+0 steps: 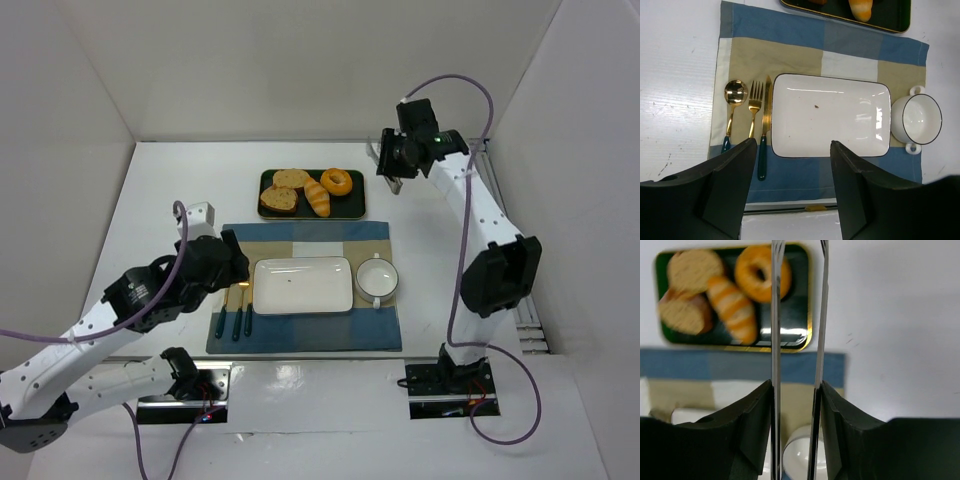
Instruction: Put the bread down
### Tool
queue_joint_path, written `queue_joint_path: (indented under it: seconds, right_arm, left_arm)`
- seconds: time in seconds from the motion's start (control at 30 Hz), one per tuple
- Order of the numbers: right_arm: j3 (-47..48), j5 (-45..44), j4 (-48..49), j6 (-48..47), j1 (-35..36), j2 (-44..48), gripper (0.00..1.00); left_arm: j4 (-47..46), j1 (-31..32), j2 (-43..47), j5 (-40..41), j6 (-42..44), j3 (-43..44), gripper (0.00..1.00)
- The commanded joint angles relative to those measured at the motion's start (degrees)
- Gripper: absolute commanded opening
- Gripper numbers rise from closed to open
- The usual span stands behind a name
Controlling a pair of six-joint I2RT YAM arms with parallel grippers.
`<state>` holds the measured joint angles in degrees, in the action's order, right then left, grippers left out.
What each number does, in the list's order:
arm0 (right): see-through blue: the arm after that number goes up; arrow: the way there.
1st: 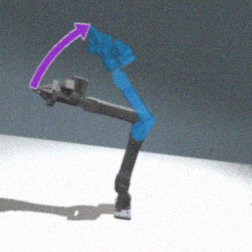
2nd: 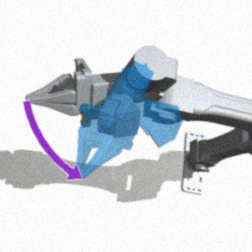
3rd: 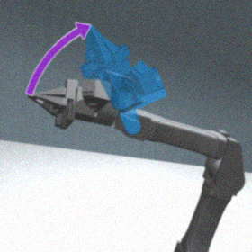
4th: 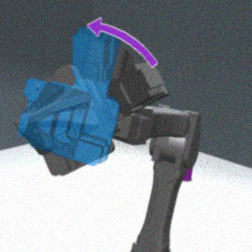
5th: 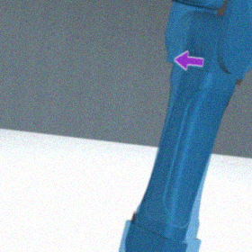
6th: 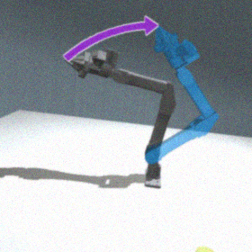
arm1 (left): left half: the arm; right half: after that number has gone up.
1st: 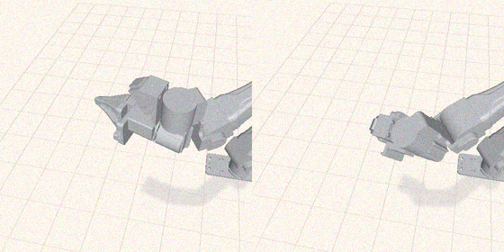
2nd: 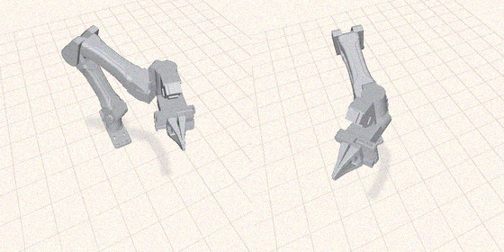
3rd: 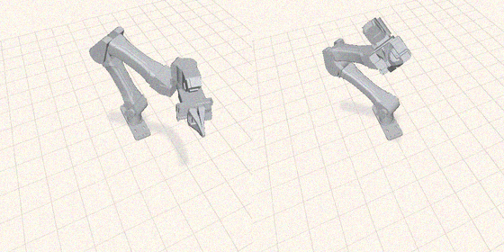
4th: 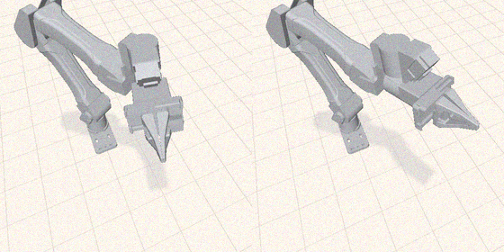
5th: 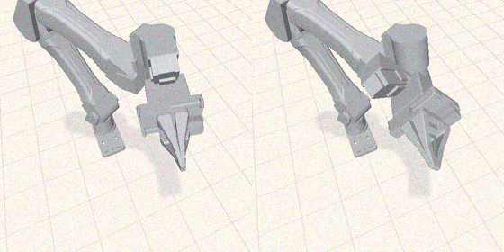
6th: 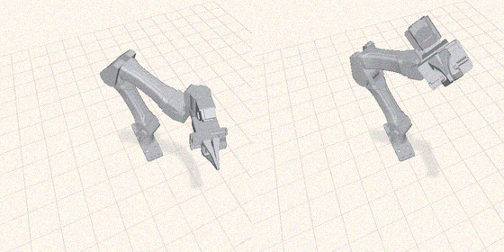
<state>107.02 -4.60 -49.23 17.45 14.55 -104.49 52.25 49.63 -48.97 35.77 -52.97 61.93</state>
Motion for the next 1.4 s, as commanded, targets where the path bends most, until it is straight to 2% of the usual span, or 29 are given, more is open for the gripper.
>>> queue_joint_path:
  seconds: [0.0, 0.1, 0.3, 0.47, 0.7, 1.03, 1.17, 1.37]
  right_arm:
    - [-6.5, 9.3, 2.3, -1.0, 3.5, 9.3, 0.47]
    - [-13.7, 15.2, 5.6, -0.4, 5.7, 14.6, 0.47]
    - [-25.9, 15.8, 9.1, -0.4, 9.1, 21.3, 0.47]
    - [-30.9, 18.0, 13.5, -1.5, 10.9, 23.1, 0.47]
    - [-33.1, 19.4, 17.9, -4.9, 10.9, 20.7, 0.47]
    - [-32.5, 19.4, 21.0, -6.6, 10.9, 12.3, 0.47]
    - [-30.3, 18.8, 21.0, -6.6, 10.9, 9.6, 0.51]
    - [-28.2, 16.8, 21.7, -7.3, 10.9, 8.9, 0.61]
  left_arm:
    - [-1.6, -0.3, 1.9, 1.8, -1.3, -0.6, 0.73]
    - [-2.2, -0.3, 3.3, 2.4, -1.8, -1.8, 0.73]
    - [-3.5, -0.3, 5.1, 4.0, -1.3, -4.5, 0.73]
    - [-5.3, -0.3, 5.1, 4.0, -0.2, -5.8, 0.73]
    - [-7.0, -0.3, 5.6, 3.0, 0.3, -6.4, 0.73]
    - [-7.0, -0.3, 5.1, 3.0, -0.2, -6.4, 0.73]
    - [-7.0, -0.3, 5.1, 3.0, -0.2, -6.4, 0.73]
    - [-7.0, -0.3, 5.1, 3.6, -0.2, -5.9, 0.73]
